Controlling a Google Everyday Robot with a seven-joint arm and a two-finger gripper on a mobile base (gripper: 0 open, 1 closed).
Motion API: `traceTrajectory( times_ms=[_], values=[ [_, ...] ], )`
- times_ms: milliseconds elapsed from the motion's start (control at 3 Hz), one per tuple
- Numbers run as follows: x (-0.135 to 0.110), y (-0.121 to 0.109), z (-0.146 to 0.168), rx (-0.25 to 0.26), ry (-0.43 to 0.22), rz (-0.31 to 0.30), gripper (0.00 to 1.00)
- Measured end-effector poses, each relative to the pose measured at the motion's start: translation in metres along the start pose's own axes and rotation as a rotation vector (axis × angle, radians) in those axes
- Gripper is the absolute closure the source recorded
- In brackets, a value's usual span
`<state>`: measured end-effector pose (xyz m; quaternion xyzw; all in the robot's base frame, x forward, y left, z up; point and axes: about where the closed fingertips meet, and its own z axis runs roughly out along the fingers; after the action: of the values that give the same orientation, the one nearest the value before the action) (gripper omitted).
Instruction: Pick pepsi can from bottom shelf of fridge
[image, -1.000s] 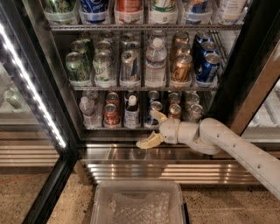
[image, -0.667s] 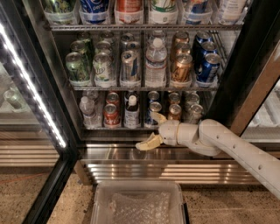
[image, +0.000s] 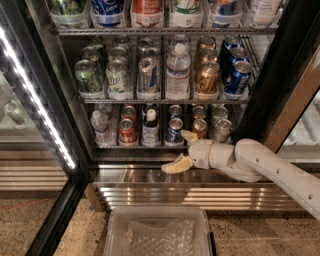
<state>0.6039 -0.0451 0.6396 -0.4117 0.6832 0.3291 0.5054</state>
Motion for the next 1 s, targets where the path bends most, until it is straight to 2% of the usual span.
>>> traceTrajectory(
  times_ms=[333, 667, 1000],
  values=[
    [0.002, -0.010, -0.018, 0.065, 0.041, -0.022, 0.00],
    [0.005, -0.022, -0.026, 0.110, 0.055, -0.031, 0.00],
    [0.005, -0.022, -0.026, 0.110, 0.055, -0.031, 0.19]
  ],
)
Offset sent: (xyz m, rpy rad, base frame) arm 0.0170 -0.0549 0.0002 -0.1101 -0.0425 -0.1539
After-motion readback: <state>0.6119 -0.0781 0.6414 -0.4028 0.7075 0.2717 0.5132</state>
